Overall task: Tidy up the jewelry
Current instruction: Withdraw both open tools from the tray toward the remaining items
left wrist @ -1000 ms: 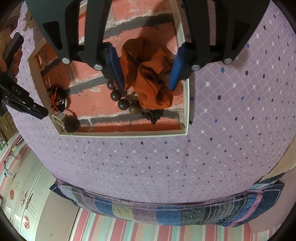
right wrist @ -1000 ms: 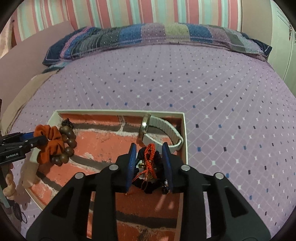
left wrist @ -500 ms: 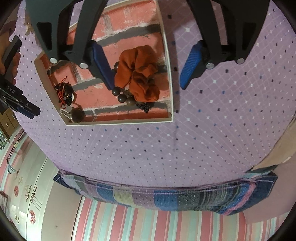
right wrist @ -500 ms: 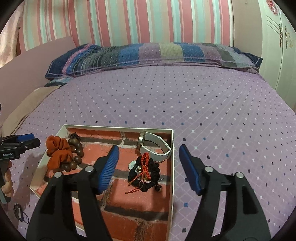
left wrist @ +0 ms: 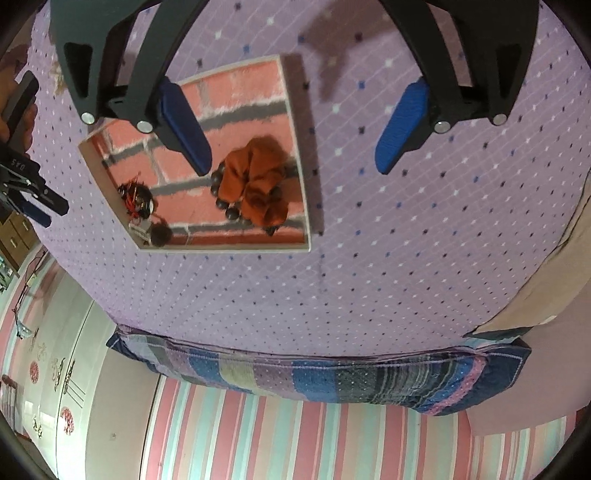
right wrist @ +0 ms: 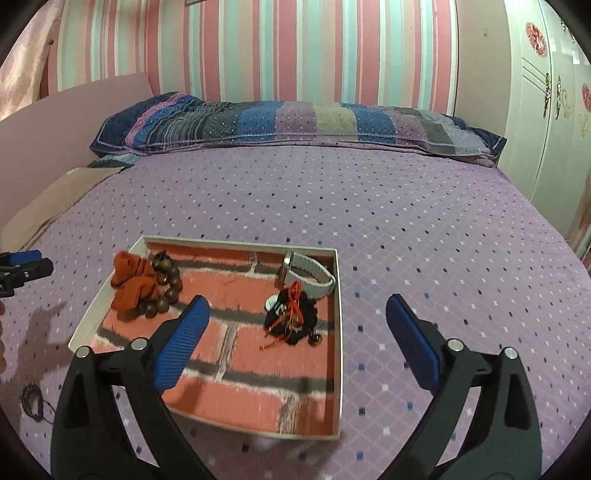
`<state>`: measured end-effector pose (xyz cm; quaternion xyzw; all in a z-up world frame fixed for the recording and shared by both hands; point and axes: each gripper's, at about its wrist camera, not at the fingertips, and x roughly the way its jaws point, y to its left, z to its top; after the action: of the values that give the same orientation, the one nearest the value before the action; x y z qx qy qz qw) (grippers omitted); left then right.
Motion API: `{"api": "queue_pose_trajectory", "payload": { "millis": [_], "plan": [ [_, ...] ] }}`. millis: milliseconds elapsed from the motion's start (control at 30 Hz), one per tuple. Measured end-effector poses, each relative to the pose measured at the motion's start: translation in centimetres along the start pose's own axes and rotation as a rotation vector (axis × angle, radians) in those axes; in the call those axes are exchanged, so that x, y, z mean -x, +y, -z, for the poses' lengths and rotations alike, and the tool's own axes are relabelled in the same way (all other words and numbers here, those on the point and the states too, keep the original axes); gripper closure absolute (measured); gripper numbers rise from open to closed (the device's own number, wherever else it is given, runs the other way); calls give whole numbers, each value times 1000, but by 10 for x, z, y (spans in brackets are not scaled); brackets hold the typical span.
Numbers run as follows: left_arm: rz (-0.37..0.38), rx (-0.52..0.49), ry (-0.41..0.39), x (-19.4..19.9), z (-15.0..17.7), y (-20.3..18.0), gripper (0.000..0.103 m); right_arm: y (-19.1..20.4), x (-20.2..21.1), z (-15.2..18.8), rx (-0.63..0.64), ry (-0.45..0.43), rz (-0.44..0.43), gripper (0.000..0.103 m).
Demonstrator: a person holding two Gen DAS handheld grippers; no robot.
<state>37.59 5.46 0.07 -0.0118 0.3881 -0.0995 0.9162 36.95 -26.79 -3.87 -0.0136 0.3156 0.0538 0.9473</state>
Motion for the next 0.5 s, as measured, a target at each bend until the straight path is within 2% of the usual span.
{"api": "queue_pose_trajectory", "payload": {
  "millis": [133, 367, 500],
  "plan": [
    [-26, -3, -18, 18, 16, 6, 9, 4, 16, 12, -15, -3, 10, 4],
    [-64, -6, -21, 40, 43, 13, 9, 8, 32, 34, -40, 12, 32, 4],
    [-58, 9, -23, 50, 60, 20, 9, 7, 35, 47, -43, 12, 55, 4]
  ]
}}
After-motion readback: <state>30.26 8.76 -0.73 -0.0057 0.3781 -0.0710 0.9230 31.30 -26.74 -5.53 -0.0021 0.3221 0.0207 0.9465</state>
